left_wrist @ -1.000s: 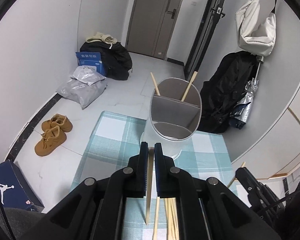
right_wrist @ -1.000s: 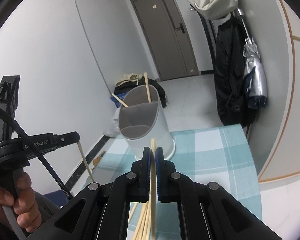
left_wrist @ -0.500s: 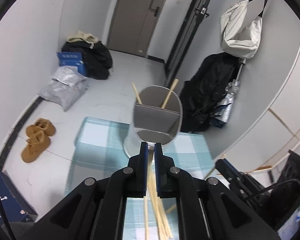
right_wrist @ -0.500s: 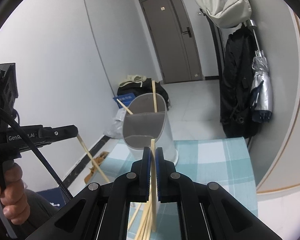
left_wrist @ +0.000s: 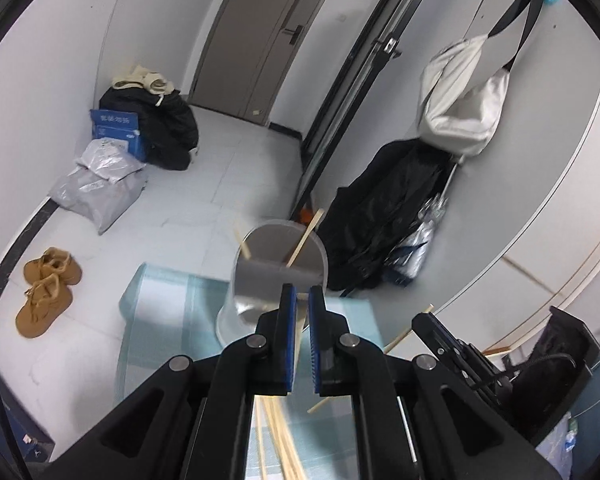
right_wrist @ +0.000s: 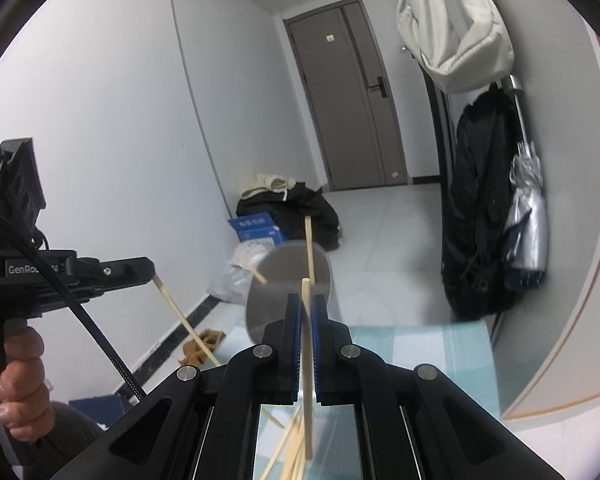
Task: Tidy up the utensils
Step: 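Lift both held chopsticks and carry them over the white holder, then lower the chopsticks into the holder and open both tools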
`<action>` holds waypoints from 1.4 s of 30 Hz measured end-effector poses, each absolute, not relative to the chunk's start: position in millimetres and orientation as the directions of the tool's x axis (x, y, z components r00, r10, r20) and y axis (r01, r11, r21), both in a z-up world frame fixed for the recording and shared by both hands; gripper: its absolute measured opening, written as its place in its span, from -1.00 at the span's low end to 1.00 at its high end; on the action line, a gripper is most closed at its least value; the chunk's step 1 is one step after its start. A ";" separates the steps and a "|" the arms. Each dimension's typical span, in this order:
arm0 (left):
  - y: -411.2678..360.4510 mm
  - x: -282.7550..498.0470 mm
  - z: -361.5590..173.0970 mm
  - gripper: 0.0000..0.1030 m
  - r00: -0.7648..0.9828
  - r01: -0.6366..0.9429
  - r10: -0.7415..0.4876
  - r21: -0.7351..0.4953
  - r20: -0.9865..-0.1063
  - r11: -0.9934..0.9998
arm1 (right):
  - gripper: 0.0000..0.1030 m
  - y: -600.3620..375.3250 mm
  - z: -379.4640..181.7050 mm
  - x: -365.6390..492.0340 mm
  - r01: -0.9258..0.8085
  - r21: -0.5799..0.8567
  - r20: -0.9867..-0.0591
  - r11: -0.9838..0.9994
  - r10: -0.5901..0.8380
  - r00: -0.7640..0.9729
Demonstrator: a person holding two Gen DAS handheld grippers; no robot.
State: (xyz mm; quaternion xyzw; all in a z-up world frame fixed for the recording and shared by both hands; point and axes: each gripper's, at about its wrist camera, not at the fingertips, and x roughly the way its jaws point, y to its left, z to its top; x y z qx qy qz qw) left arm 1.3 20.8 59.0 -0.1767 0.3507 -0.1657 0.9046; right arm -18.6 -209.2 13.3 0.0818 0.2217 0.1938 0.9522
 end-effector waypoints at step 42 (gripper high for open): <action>30.3 120.7 47.8 -0.93 0.651 0.221 -0.429 -0.384 -0.626 0.896 | -0.87 -162.9 33.9 132.4 -0.529 0.186 -0.402 0.828 0.556 0.728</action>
